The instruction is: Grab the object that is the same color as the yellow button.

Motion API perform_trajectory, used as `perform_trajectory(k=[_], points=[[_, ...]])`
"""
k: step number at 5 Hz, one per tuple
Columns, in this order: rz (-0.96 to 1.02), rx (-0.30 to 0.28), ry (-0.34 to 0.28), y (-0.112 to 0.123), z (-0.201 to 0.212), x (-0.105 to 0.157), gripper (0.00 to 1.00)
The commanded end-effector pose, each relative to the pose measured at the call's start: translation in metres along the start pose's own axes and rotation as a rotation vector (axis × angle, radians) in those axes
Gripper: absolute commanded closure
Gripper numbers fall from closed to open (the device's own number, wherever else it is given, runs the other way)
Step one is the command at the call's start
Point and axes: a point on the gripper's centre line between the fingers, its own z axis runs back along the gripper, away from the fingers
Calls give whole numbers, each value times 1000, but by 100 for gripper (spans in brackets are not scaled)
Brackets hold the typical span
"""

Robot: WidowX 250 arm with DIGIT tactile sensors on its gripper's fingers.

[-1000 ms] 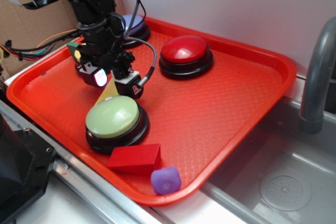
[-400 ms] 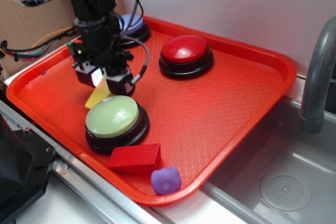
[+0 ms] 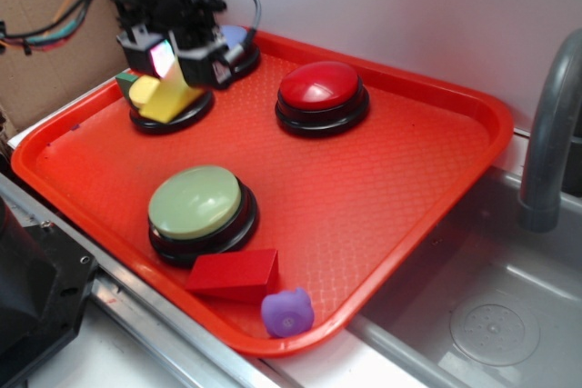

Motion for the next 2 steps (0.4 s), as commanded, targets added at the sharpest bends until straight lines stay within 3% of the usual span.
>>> perform_trajectory(k=[1, 2], points=[[-129, 14, -139, -19, 59, 1, 100], [-131, 6, -118, -16, 50, 3, 100]])
